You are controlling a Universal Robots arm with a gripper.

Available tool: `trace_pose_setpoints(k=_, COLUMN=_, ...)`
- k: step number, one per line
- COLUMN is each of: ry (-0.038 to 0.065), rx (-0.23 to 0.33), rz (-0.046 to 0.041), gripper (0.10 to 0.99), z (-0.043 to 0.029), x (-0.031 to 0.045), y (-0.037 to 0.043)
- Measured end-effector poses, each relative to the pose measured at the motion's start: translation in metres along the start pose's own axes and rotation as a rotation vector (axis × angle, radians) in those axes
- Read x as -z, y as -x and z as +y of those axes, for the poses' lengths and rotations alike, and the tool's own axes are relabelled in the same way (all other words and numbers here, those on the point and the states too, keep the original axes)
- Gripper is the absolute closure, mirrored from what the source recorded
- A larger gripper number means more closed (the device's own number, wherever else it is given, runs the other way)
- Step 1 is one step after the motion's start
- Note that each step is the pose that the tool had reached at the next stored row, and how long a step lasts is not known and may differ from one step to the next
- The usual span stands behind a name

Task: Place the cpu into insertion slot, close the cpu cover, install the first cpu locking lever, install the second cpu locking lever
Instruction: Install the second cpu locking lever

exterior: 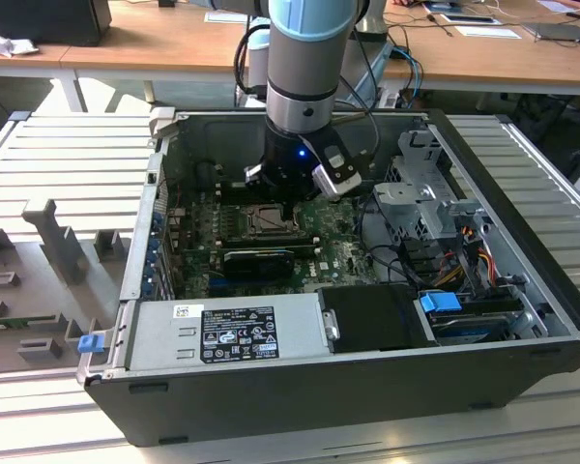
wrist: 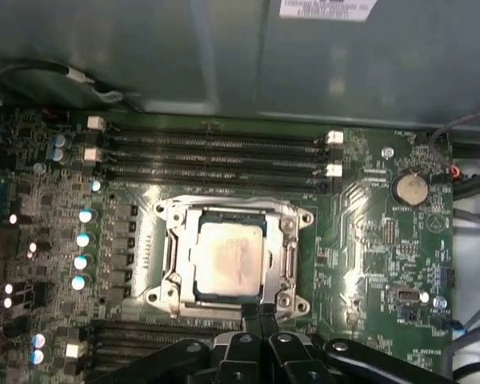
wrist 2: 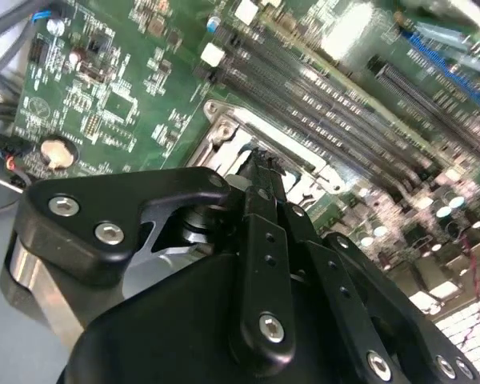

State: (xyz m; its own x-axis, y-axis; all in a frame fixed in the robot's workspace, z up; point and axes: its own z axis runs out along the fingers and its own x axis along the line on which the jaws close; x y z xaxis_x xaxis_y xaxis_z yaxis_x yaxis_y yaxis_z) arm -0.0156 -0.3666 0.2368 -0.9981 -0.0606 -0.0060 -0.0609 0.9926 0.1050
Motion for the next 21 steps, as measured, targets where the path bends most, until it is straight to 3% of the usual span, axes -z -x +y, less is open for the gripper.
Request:
trace_pose_setpoints(k=4, ry=0.001, rx=0.000, rz=-0.0002, gripper=0.980, z=-0.0057, x=-0.0004, y=-0.0072)
trace_pose_setpoints(k=9, ry=0.008, rx=0.000, rz=-0.0006, gripper=0.980, z=-0.0052, x=-0.0035, y=-0.0389)
trace_pose_setpoints(k=13, ry=0.010, rx=0.000, rz=-0.0005, gripper=0.980, z=-0.0057, x=-0.0091, y=-0.0409)
trace_pose_setpoints(k=14, ry=0.018, rx=0.000, rz=-0.0010, gripper=0.980, z=-0.0060, x=-0.0106, y=-0.0411)
trace_pose_setpoints(k=15, ry=0.036, rx=0.000, rz=-0.0021, gripper=0.980, z=-0.0069, x=-0.0107, y=-0.0414)
trace_pose_setpoints(k=18, ry=0.071, rx=0.000, rz=-0.0044, gripper=0.980, z=-0.0121, x=-0.0101, y=-0.0427)
trace_pose_setpoints(k=21, ry=0.080, rx=0.000, rz=-0.0049, gripper=0.980, z=-0.0200, x=-0.0093, y=-0.0454)
